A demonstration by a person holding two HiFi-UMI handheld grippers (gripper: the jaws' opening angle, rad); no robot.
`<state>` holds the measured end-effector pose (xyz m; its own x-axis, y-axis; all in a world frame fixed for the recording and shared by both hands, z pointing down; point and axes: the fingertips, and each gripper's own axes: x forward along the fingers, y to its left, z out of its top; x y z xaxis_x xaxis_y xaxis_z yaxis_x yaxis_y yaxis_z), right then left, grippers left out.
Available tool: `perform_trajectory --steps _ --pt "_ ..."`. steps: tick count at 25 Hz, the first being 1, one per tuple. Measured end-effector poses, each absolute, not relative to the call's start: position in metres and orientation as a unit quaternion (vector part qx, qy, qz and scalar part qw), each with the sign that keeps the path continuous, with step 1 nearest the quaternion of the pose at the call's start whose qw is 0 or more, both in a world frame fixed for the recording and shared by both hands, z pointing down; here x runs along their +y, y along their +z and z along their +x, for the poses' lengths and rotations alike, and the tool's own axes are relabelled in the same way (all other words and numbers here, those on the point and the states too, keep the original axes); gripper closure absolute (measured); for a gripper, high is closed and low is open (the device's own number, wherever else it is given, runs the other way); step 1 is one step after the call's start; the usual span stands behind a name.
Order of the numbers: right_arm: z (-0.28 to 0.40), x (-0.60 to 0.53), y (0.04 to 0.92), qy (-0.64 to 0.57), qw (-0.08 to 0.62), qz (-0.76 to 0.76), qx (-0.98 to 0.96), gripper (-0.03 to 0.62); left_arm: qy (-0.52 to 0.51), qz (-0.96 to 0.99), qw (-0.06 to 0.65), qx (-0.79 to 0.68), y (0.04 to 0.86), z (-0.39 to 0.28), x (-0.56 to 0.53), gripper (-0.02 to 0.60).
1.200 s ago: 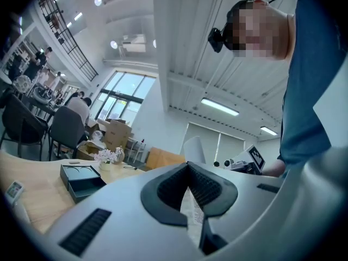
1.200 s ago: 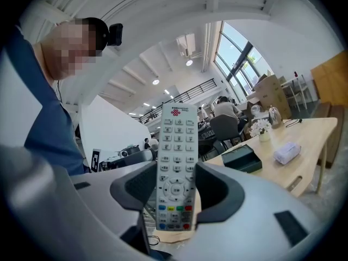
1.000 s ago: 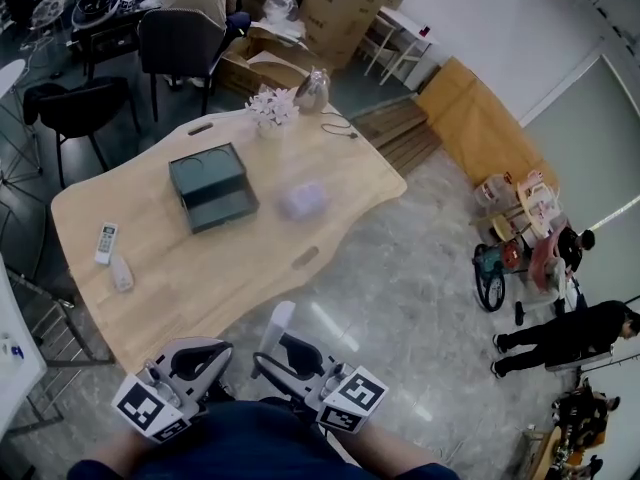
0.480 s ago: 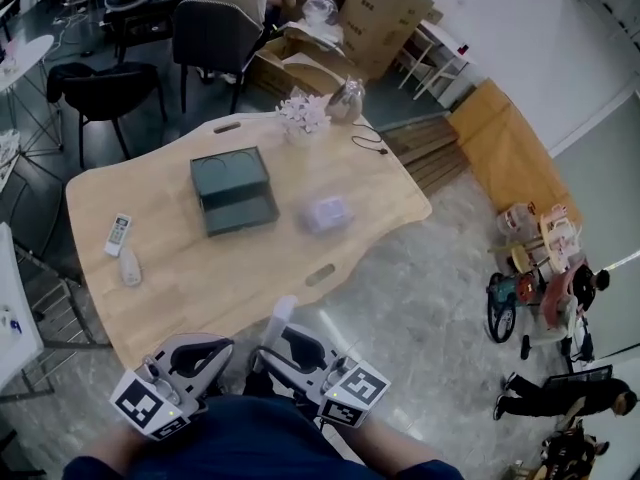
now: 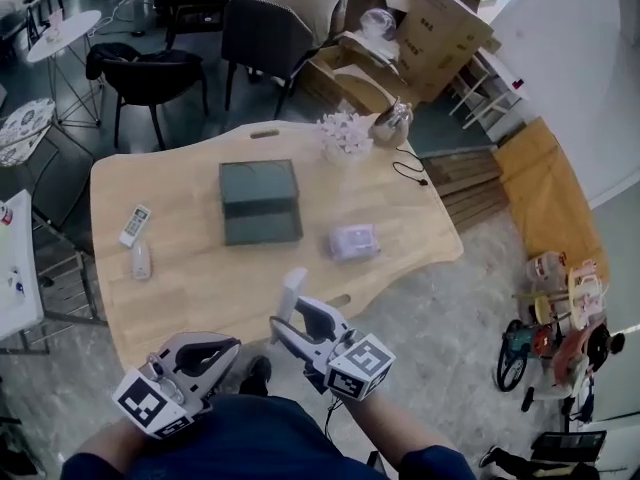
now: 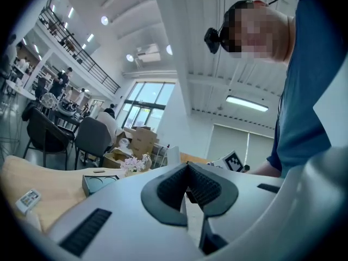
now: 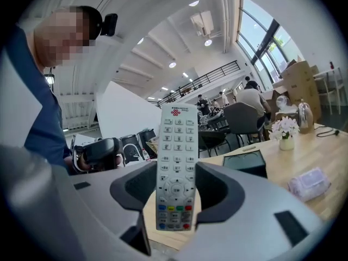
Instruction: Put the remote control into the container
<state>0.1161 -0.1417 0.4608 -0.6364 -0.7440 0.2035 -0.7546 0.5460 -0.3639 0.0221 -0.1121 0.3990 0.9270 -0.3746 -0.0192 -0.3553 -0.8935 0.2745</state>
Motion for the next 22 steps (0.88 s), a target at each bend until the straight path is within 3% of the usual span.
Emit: perform_trajectory --steps 10,22 --pt "0.132 -0.23 0.504 0.162 0.096 0.384 -0.904 0.367 -0.046 0.962 0.127 -0.238 0.392 0.028 -0.13 0.491" --pt "0.131 -0.322 0.576 0.053 0.267 0.332 -0.903 0.367 -0.021 0.95 0.135 -0.281 0.399 0.022 -0.147 0.491"
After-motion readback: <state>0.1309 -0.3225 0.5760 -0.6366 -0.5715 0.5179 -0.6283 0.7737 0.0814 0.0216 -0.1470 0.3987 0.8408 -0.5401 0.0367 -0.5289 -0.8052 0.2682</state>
